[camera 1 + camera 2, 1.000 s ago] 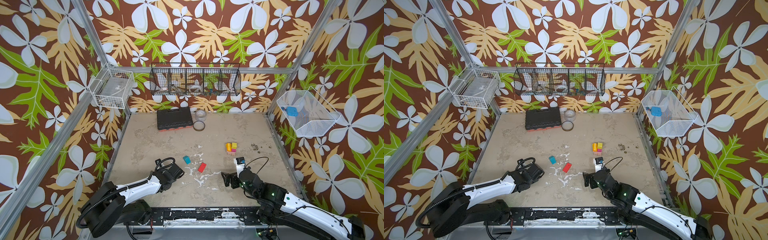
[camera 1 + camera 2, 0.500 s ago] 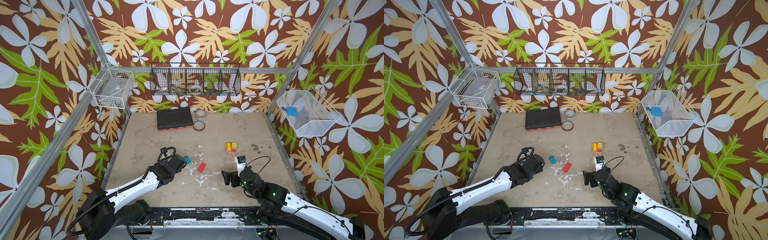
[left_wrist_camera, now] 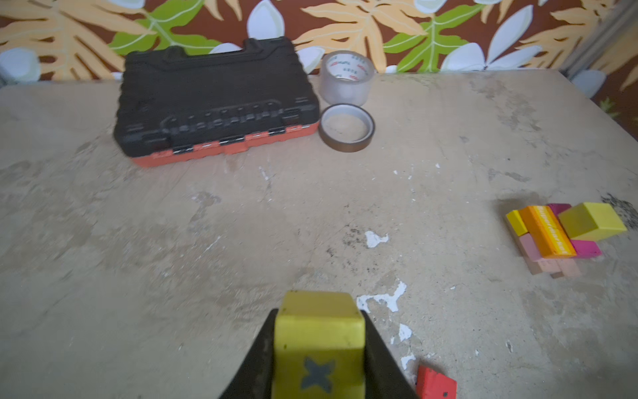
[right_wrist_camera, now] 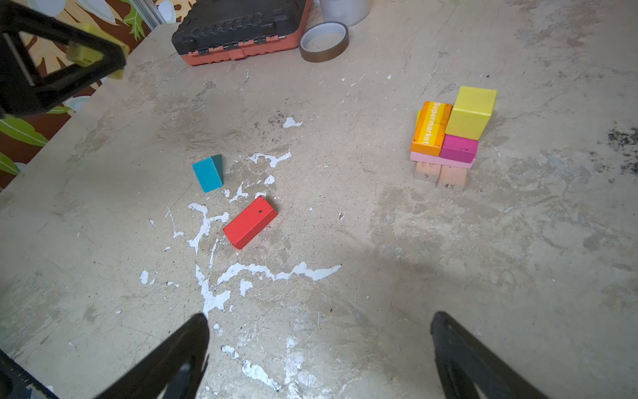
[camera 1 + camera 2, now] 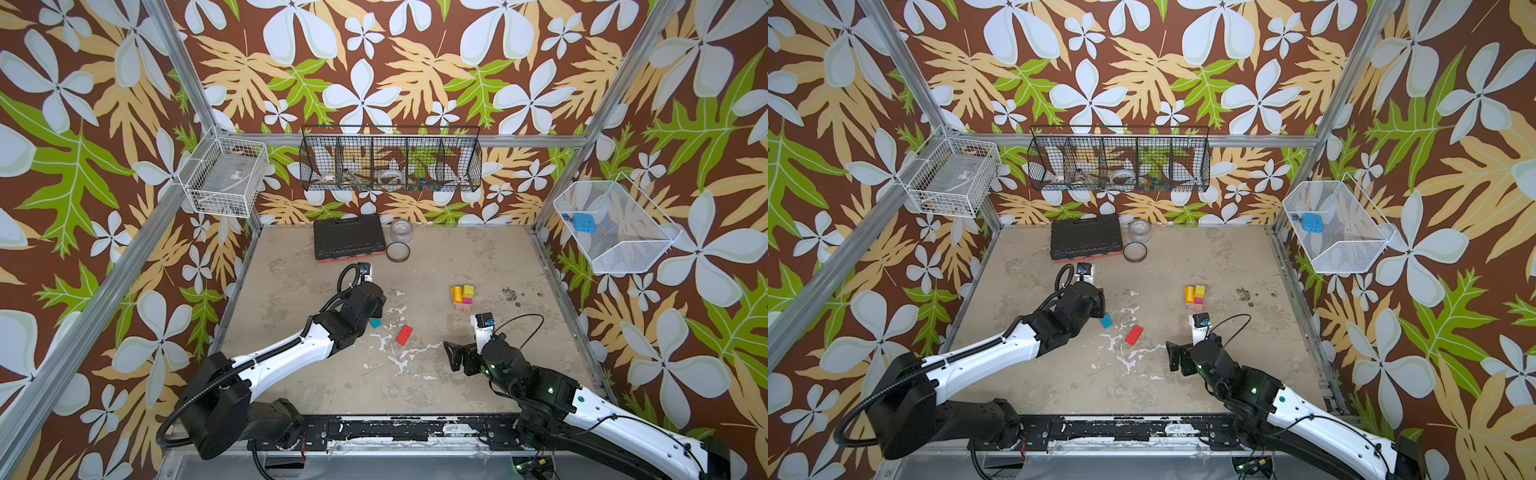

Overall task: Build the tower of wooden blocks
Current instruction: 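Lift the yellow X cube with the left gripper and carry it toward the tower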

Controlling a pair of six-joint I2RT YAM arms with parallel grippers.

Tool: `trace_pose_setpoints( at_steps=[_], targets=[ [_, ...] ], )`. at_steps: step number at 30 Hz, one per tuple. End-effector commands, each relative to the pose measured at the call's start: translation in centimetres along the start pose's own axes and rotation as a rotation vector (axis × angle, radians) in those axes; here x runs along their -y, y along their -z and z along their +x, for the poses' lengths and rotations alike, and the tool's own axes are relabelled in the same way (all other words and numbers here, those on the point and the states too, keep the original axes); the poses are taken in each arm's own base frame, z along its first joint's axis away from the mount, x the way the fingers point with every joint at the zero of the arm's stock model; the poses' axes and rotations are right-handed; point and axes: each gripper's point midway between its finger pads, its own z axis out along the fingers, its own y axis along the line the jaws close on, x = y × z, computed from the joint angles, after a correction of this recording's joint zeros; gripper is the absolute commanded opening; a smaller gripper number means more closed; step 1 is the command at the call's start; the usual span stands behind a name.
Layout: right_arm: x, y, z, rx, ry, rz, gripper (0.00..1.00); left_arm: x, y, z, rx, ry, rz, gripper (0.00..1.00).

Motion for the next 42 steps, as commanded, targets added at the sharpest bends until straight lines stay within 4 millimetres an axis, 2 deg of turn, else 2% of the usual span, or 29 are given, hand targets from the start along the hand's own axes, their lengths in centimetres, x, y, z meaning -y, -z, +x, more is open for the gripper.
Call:
trace_pose_setpoints(
  at_steps=[1,4,7,10,14,19,23,28,36,42],
  targets=[
    [-0.3,0.1,-0.5,0.025,-0.006,-0.018,1.0,2.9,-1.4,-3.2,0.073,-0.082,0.164,0.0],
    [-0.3,0.0,-0.4,0.032,-0.01,-0.018,1.0,3.7,-2.6,-4.9,0.091,-0.068,0.269,0.0],
    [0.5,-0.3,0.1,0.024,-0.016,0.023,1.0,3.1,-3.1,-6.7,0.156,-0.081,0.251,0.0],
    [0.6,-0.2,0.1,0.019,-0.005,0.026,1.0,3.1,-2.9,-7.1,0.257,-0.21,0.245,0.0],
    [-0.3,-0.1,-0.5,0.052,0.026,-0.025,1.0,3.6,-2.3,-5.2,0.381,-0.378,0.289,0.0],
    [0.7,0.1,-1.2,0.1,0.02,0.023,1.0,6.5,-1.8,-2.8,0.341,-0.53,0.497,0.0],
    [1.1,-0.1,-0.9,0.133,0.008,0.024,1.0,7.9,-1.6,-1.5,0.296,-0.571,0.619,0.0],
    [2.6,0.2,-1.7,0.177,-0.013,0.108,1.0,9.8,-1.4,-0.2,0.257,-0.607,0.755,0.0],
    [3.4,0.5,-2.2,0.205,-0.022,0.152,1.0,11.5,-3.1,1.2,0.201,-0.617,0.852,0.0],
    [5.9,1.9,-2.8,0.279,-0.097,0.255,1.0,12.5,-3.5,1.4,0.197,-0.625,0.916,0.0]
  ],
)
